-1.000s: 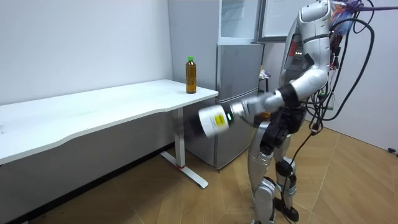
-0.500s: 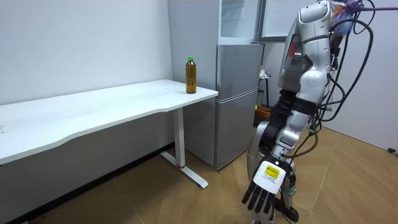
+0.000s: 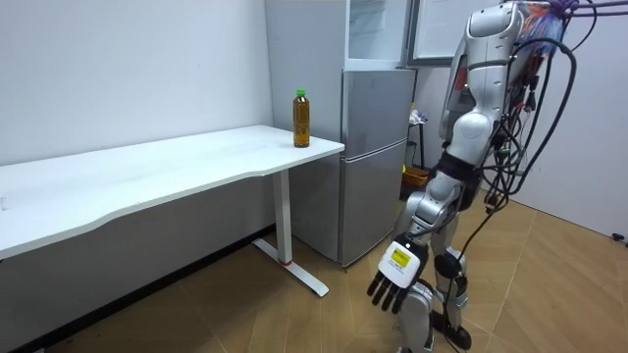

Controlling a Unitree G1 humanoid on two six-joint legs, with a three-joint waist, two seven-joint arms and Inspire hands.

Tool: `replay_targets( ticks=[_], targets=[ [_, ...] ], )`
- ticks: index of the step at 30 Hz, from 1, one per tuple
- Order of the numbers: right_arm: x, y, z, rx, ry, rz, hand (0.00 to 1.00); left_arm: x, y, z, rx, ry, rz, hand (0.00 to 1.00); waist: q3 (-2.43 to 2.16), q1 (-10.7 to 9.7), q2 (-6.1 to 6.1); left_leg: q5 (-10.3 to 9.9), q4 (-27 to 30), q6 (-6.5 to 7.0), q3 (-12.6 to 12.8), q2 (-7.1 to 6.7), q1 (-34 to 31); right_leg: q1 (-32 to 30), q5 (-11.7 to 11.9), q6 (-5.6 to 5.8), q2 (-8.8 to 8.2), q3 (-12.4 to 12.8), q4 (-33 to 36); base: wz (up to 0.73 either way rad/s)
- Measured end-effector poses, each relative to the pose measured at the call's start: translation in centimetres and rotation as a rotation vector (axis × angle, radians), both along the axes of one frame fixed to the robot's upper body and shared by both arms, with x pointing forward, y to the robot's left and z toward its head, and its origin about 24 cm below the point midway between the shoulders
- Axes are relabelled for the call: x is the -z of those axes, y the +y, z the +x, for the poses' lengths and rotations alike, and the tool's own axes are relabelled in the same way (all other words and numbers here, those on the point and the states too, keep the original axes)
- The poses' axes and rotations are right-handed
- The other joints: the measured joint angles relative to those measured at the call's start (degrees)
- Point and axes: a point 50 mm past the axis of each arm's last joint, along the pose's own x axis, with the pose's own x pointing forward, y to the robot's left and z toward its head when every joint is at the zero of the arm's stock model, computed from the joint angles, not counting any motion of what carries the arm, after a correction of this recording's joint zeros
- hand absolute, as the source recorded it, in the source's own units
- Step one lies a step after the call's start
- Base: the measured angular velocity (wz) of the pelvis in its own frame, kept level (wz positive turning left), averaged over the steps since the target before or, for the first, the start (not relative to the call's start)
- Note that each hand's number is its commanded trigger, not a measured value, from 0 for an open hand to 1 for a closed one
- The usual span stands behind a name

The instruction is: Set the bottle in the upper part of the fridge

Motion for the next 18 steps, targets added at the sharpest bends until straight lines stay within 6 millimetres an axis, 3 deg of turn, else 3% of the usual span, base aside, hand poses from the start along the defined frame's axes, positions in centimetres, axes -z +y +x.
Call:
replay_targets(
  ticks=[11,18],
  targets=[
    [0.0,0.1,0.5,-0.019,0.000,-0.002,0.00,0.1,-0.3,-0.8,0.016,0.030,-0.029,0.00,0.05,-0.46,0.03,-0.09,-0.13,-0.03,0.18,0.10,-0.50,-0.60,0.00,0.00,0.09,0.27,-0.04,0.00],
    [-0.2,0.2,1.5,-0.014,-0.056,0.010,0.00,0.1,-0.4,-0.5,0.025,0.017,-0.036,0.00,0.02,-0.55,0.82,-0.11,0.08,-0.03,0.03,0.14,-1.26,-1.00,0.00,-0.01,0.09,0.14,-0.04,0.00]
  ],
)
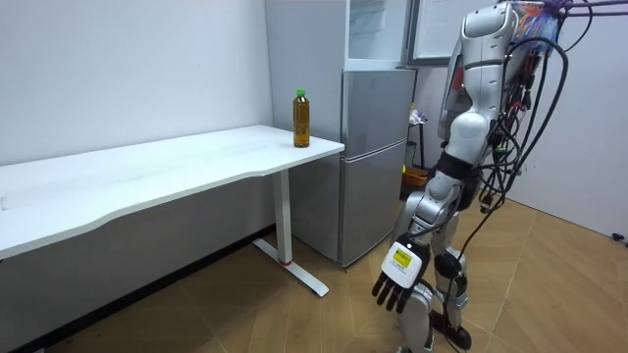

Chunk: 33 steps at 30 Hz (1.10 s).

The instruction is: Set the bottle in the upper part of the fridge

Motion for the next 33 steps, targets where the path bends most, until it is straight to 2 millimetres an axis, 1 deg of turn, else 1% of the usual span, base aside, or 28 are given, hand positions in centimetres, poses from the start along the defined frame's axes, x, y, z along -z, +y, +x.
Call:
replay_targets(
  ticks=[1,3,4,7,8,9,10,12,13,14,15,16,18,20,22,24,25,29,30,32,33],
  targets=[
    [-0.1,0.0,0.3,-0.005,-0.014,0.005,0.00,0.0,0.0,0.1,0.003,-0.003,0.000,0.00,-0.02,-0.02,0.04,0.00,0.01,0.00,0.01,0.00,-0.03,-0.07,0.00,0.00,0.00,0.02,0.02,0.00],
    [-0.3,0.4,1.7,-0.048,-0.076,0.026,0.00,0.0,0.0,0.3,0.023,-0.019,0.002,0.00,-0.03,0.18,0.10,0.02,0.04,0.02,0.06,0.00,-0.02,-0.38,0.00,-0.01,-0.01,0.07,0.16,0.00],
    [-0.3,0.5,2.0,-0.063,-0.089,0.030,0.00,0.0,0.0,0.4,0.026,-0.022,0.002,0.00,-0.03,0.19,0.08,0.02,0.04,0.02,0.06,0.00,-0.02,-0.39,0.01,-0.01,-0.01,0.07,0.17,0.00],
    [-0.8,1.2,3.8,-0.131,-0.170,0.054,0.00,-0.1,0.0,0.5,0.061,-0.033,0.000,0.00,-0.11,0.32,-0.41,0.02,0.08,0.02,0.11,0.01,-0.09,-0.55,0.01,-0.01,-0.02,0.07,0.35,0.00],
    [-1.2,1.5,5.0,-0.165,-0.222,0.056,0.00,-0.1,0.0,0.7,0.071,-0.038,-0.003,0.00,0.14,0.24,-0.37,0.02,0.08,0.01,0.14,0.01,-0.14,-0.61,0.01,-0.01,-0.05,0.04,0.35,0.00],
    [-1.8,1.7,6.3,-0.203,-0.283,0.059,0.00,-0.1,-0.1,0.9,0.075,-0.043,-0.006,0.00,0.23,0.09,-0.33,0.01,0.07,0.02,0.20,0.01,-0.15,-0.62,0.01,-0.01,-0.05,0.09,0.25,0.00],
    [-2.1,1.8,6.9,-0.218,-0.313,0.063,0.00,-0.1,0.0,0.9,0.076,-0.045,-0.006,0.00,0.23,0.12,-0.33,0.01,0.08,0.02,0.20,0.01,-0.16,-0.62,0.01,-0.01,-0.05,0.08,0.24,0.00],
    [-3.3,2.2,8.9,-0.259,-0.421,0.079,0.00,-0.1,0.0,1.1,0.080,-0.061,-0.006,0.00,0.22,0.33,-0.59,0.01,0.11,0.02,0.19,0.01,-0.31,-0.73,0.00,-0.01,-0.05,0.05,0.20,0.00],
    [-3.6,2.4,9.5,-0.270,-0.449,0.081,0.00,-0.1,0.1,1.2,0.081,-0.063,-0.005,0.00,0.27,0.35,-0.49,0.01,0.18,0.02,0.19,0.01,-0.46,-0.85,0.00,-0.01,-0.05,0.05,0.21,0.00],
    [-4.4,2.7,10.5,-0.294,-0.510,0.085,0.00,-0.2,0.2,1.2,0.085,-0.069,-0.007,0.00,0.15,0.37,-0.64,-0.04,0.61,0.09,0.19,0.04,-1.11,-1.30,0.00,-0.01,-0.06,0.04,0.33,0.00],
    [-5.1,3.0,11.5,-0.319,-0.565,0.090,0.00,-0.2,0.3,1.4,0.089,-0.075,-0.007,0.00,0.26,0.36,-0.60,-0.05,0.68,0.10,0.19,0.04,-1.34,-1.59,0.00,-0.01,-0.09,0.04,0.47,0.00],
    [-5.5,3.2,11.9,-0.330,-0.588,0.092,0.00,-0.2,0.3,1.4,0.091,-0.078,-0.007,0.00,0.24,0.38,-0.55,-0.06,0.68,0.12,0.19,0.03,-1.35,-1.60,0.00,-0.01,-0.11,0.04,0.52,0.00],
    [-7.2,4.0,13.3,-0.384,-0.692,0.104,0.00,-0.3,0.5,1.2,0.095,-0.079,-0.013,0.00,0.26,0.60,-0.38,-0.11,0.70,0.19,0.19,0.01,-1.28,-1.59,-0.04,0.06,-0.15,0.06,0.87,0.00],
    [-8.3,4.5,14.0,-0.424,-0.751,0.116,0.00,-0.4,0.7,1.3,0.097,-0.081,-0.016,0.00,0.29,1.18,-0.50,-0.12,0.75,0.17,0.19,0.07,-1.11,-1.52,-0.05,0.07,-0.10,0.06,0.98,0.00],
    [-8.8,4.8,14.3,-0.443,-0.778,0.126,0.00,-0.4,0.8,1.6,0.100,-0.087,-0.013,0.00,0.34,1.84,-0.51,-0.13,0.85,0.15,0.19,0.14,-1.08,-1.49,-0.04,0.07,-0.06,-0.01,1.10,0.00],
    [-9.7,5.3,14.9,-0.465,-0.823,0.131,0.00,-0.4,0.9,1.7,0.103,-0.086,-0.021,0.00,0.31,2.96,-0.55,-0.16,0.89,0.16,0.28,0.16,-1.14,-1.61,-0.02,0.03,-0.07,-0.04,1.23,0.00],
    [-10.0,5.5,15.1,-0.473,-0.841,0.130,0.00,-0.4,0.9,1.6,0.102,-0.084,-0.024,0.00,0.31,3.13,-0.57,-0.16,0.91,0.17,0.29,0.17,-1.19,-1.66,-0.01,0.02,-0.07,-0.05,1.26,0.00],
    [-13.3,6.2,16.9,-0.521,-0.998,0.118,0.00,-0.4,0.8,1.3,0.102,-0.077,-0.029,0.00,0.26,3.31,-0.51,-0.16,1.11,0.18,0.26,0.31,-1.29,-1.77,-0.02,0.03,-0.08,-0.11,1.92,0.00],
    [-14.1,6.4,17.4,-0.530,-1.034,0.116,0.00,-0.4,0.8,1.1,0.102,-0.073,-0.030,0.00,0.19,3.31,-0.70,-0.16,1.21,0.17,0.26,0.31,-1.30,-1.75,-0.02,0.03,-0.07,-0.08,1.93,0.00],
    [-14.8,6.6,18.0,-0.542,-1.067,0.113,0.00,-0.4,0.8,1.1,0.102,-0.071,-0.029,0.00,0.11,3.35,-0.93,-0.17,1.45,0.19,0.27,0.31,-1.33,-1.84,-0.02,0.03,-0.10,-0.07,1.90,0.00],
    [-15.3,6.7,18.2,-0.551,-1.089,0.113,0.00,-0.4,0.8,1.1,0.103,-0.072,-0.028,0.00,-0.02,3.48,-1.21,-0.17,1.52,0.20,0.27,0.29,-1.44,-1.92,-0.02,0.03,-0.12,-0.07,1.93,0.00]
  ],
)
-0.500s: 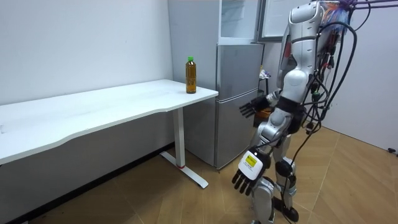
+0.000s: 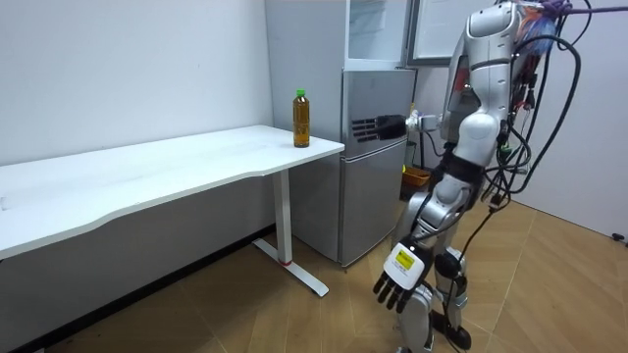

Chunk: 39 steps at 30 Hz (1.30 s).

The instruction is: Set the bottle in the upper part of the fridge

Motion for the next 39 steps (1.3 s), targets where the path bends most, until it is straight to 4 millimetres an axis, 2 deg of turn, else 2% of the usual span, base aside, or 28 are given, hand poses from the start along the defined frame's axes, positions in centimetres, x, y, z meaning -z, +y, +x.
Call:
replay_targets(
  ticks=[6,10,12,18,23,28,31,39],
  targets=[
    [-1.7,0.3,1.4,-0.033,-0.076,0.013,0.00,-0.1,0.2,0.6,0.032,-0.012,0.007,0.00,-0.18,0.88,-0.53,-0.03,0.36,0.05,-0.07,0.00,-0.20,-0.02,0.03,-0.04,0.00,-0.08,0.04,0.00],
    [-2.6,0.0,1.7,-0.026,-0.109,0.039,0.00,-0.2,0.4,0.9,0.038,-0.020,0.006,0.00,-0.22,1.42,-0.46,-0.02,0.33,0.05,-0.12,0.01,-0.36,-0.27,0.03,-0.04,0.00,-0.20,0.23,0.00],
    [-3.8,0.1,2.2,-0.019,-0.158,0.061,0.00,-0.2,0.5,0.7,0.039,-0.014,0.003,0.00,-0.27,1.46,-0.56,0.01,0.33,0.05,-0.34,0.01,-0.68,-0.48,0.04,-0.05,0.00,-0.50,0.39,0.03],
    [-5.7,0.0,3.3,0.015,-0.229,0.088,0.00,-0.2,0.7,0.5,0.064,-0.001,0.006,0.00,-0.01,1.91,-1.02,0.01,-0.15,0.04,-0.97,-0.01,-0.69,0.39,0.04,-0.05,0.02,-1.78,0.22,0.06],
    [-5.8,-0.2,3.3,0.034,-0.232,0.078,0.00,-0.2,0.6,0.9,0.071,-0.005,-0.007,0.00,0.25,2.57,-1.82,0.01,0.09,0.03,-1.49,-0.08,-1.15,0.37,0.05,-0.04,-0.03,-3.23,0.16,0.06],
    [-5.4,-0.9,3.7,0.063,-0.206,0.046,0.00,-0.3,1.0,0.9,0.075,0.001,0.003,0.00,0.18,3.26,-1.99,0.02,0.23,0.03,-1.89,-0.11,-1.41,0.38,0.05,-0.03,-0.04,-3.69,0.17,0.05],
    [-5.7,-1.2,4.4,0.064,-0.215,0.026,0.00,-0.3,1.0,1.1,0.087,0.003,0.008,0.00,0.32,3.29,-2.02,0.03,0.39,0.02,-2.34,-0.12,-1.91,0.29,0.05,-0.03,-0.04,-4.52,0.16,0.07],
    [-5.9,-1.6,5.9,0.099,-0.208,0.001,0.00,-0.3,1.1,1.3,0.095,0.017,0.017,0.00,0.23,6.16,-2.87,0.12,0.69,-0.10,-3.08,-0.17,-2.59,-0.69,0.05,-0.03,0.01,-4.87,0.18,0.04]
  ],
)
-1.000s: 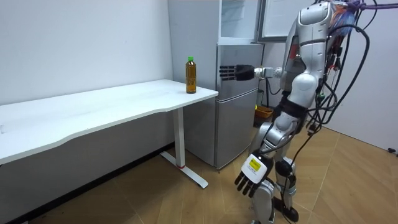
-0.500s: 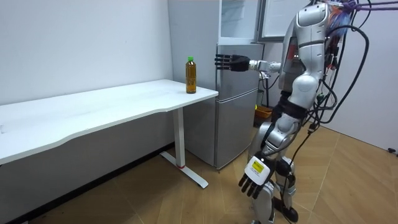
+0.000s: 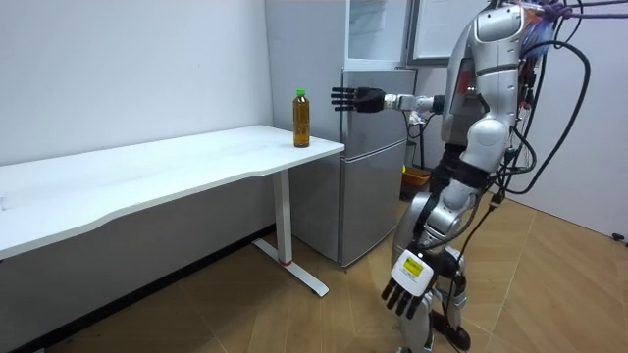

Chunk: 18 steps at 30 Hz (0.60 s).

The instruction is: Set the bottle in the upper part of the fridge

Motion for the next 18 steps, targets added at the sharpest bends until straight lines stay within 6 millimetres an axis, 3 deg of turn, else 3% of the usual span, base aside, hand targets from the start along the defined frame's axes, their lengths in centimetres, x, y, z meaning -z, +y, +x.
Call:
replay_targets(
  ticks=[3,10,18],
  targets=[
    [-0.1,-0.3,0.8,0.043,0.011,0.044,0.00,0.0,0.0,0.1,0.000,-0.004,0.000,0.00,-0.15,1.21,-0.35,0.02,1.16,0.03,-0.65,-0.05,-2.34,-1.19,0.01,-0.02,0.02,-0.13,0.10,0.07],
    [0.1,0.4,1.6,0.045,0.036,0.095,0.00,-0.2,0.3,0.4,0.000,-0.009,0.012,0.00,0.23,2.73,0.03,0.08,2.43,0.11,-2.27,-0.25,-5.32,-2.60,0.02,-0.03,0.08,-1.74,0.07,0.13],
    [0.8,0.6,4.8,0.086,0.127,0.119,0.00,-0.6,1.3,2.0,-0.014,-0.042,0.036,0.00,0.70,3.35,-0.84,0.64,3.70,0.54,-3.70,-0.48,-9.01,-5.11,0.15,-0.25,-0.18,-4.18,1.02,0.12]
  ],
)
